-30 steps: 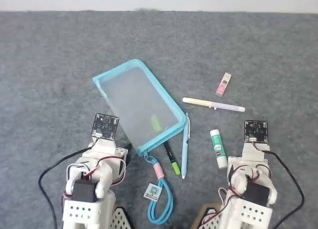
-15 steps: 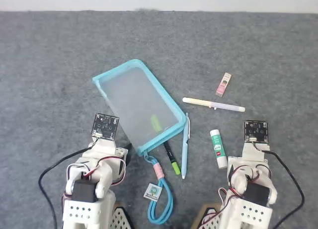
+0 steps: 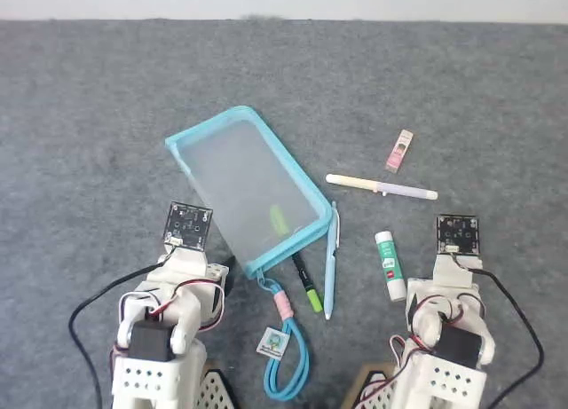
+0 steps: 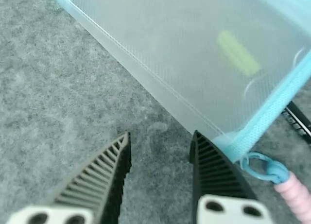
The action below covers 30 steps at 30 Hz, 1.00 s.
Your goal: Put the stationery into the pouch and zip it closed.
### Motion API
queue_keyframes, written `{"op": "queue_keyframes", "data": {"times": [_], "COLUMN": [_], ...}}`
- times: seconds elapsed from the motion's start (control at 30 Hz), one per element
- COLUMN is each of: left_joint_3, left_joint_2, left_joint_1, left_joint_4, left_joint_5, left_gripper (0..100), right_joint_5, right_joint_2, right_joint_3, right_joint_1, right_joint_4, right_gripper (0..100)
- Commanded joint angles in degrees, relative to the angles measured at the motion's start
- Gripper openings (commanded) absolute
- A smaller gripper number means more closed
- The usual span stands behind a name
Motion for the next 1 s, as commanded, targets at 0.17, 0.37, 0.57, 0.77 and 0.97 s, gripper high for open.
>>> {"op": "queue_keyframes", "data": {"times": [0.17,0.37,0.57,0.77,0.97], "left_joint_3": [-0.48,-0.48,-0.48,-0.48,-0.48], "left_joint_2": [-1.14,-1.14,-1.23,-1.14,-1.14], "left_joint_1": [6.77,11.43,4.48,-13.19,-22.42], "left_joint_4": [0.26,0.26,-0.35,-7.91,-10.29], "left_joint_5": [0.44,0.35,0.18,0.18,0.18], "left_gripper": [19,19,19,19,19], "right_joint_5": [0.7,11.6,11.6,11.52,8.35], "right_joint_2": [-1.19,-0.92,-0.57,1.8,17.27], "right_joint_3": [0.53,-0.09,-9.49,-13.89,-21.45], "right_joint_1": [-0.04,-9.27,-14.02,-22.37,-28.97], "right_joint_4": [-13.05,-13.93,-8.57,-6.81,-9.27], "right_gripper": [1.3,1.3,3.8,4.0,4.1]}}
